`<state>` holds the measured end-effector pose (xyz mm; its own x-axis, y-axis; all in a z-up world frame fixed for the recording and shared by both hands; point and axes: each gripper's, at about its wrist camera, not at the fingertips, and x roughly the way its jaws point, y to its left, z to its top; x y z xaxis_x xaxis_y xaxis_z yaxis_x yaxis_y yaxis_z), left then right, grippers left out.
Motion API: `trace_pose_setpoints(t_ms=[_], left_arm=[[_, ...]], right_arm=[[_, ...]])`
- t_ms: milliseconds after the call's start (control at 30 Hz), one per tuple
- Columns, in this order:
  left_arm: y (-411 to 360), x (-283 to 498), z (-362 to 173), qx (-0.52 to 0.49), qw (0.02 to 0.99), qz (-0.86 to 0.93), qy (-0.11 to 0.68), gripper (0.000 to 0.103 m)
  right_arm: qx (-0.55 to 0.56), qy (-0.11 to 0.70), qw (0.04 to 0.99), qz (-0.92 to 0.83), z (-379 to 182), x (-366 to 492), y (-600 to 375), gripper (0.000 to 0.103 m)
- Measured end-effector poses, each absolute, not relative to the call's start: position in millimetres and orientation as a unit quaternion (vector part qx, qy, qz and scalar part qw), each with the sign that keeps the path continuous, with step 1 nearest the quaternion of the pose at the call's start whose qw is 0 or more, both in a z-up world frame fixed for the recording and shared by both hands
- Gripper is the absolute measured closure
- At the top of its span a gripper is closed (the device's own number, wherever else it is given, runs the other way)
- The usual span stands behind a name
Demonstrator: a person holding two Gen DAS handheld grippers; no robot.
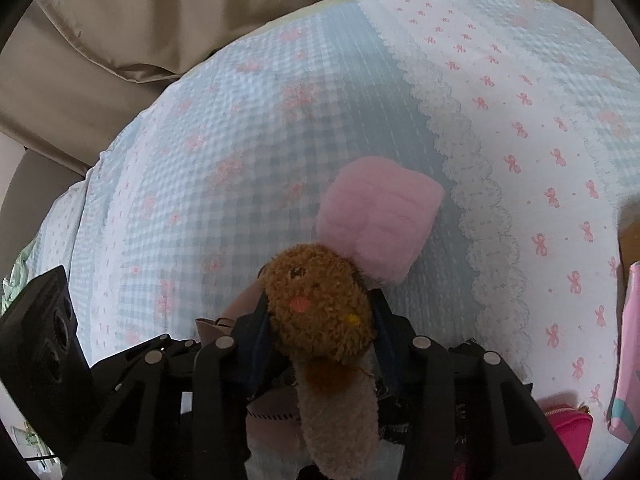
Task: Organize soft objects
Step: 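Grasp the pink slipper with the left tool while the right tool grasps the brown plush dog, then carry the pink slipper and brown plush dog into the box and release both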
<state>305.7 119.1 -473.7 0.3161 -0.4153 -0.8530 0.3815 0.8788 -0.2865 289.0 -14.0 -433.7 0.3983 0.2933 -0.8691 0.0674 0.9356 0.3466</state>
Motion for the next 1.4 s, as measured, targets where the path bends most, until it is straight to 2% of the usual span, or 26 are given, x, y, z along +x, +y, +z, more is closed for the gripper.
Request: trace_pose_setpoints(t_ms=[267,733,1033,1400], left_arm=[[138,290,-433,-0.039,0.823,-0.222,0.521,0.077],[146,244,-270,-0.079,0.871,-0.171,0.454,0.076],[93,191,-177,-0.077,0.896,-0.147,0.411,0.076],[-22,170,-148,-0.08,0.9,-0.156,0.399,0.076]], right_arm=[[0.169,0.524,0.831,0.078,-394,273,-12,0.063],[0.165,0.464,0.865,0.095,-241,213,-25,0.064],[0.136,0.43,0.887,0.101,-153,162,-71,0.064],[0.136,0.42,0.892,0.096,-120,127,-185,0.064]])
